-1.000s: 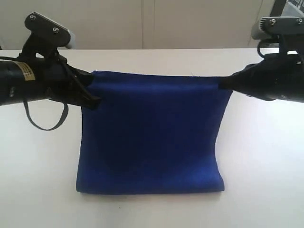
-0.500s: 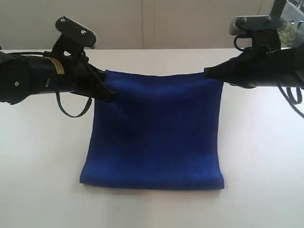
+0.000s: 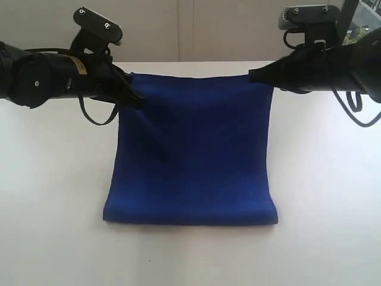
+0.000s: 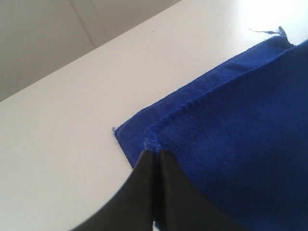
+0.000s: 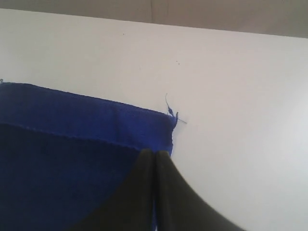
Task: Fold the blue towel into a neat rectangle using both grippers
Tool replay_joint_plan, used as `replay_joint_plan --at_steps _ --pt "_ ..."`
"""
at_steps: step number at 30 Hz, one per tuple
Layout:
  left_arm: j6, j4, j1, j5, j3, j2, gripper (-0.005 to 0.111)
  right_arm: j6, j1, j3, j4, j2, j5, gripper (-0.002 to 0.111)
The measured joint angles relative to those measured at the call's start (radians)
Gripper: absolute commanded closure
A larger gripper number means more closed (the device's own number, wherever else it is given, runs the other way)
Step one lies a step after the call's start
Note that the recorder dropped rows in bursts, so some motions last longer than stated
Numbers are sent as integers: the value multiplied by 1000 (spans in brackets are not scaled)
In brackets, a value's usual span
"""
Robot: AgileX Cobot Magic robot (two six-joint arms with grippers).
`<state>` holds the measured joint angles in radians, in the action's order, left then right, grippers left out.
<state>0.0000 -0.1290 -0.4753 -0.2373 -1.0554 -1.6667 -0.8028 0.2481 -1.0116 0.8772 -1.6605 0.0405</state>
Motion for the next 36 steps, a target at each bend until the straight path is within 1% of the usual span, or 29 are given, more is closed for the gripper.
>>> replay_joint_plan --at_steps 9,19,28,36 --pt "0 -2 32 20 -71 -59 107 -2 0 -73 0 -61 -4 108" --pt "0 -2 34 33 -144 -100 107 -4 0 -132 0 -110 -17 108" --pt "0 -2 61 43 -174 -143 107 -4 0 -138 0 -110 -40 108" --pt "0 -2 69 40 -194 -149 107 -4 0 -206 0 -151 -26 108"
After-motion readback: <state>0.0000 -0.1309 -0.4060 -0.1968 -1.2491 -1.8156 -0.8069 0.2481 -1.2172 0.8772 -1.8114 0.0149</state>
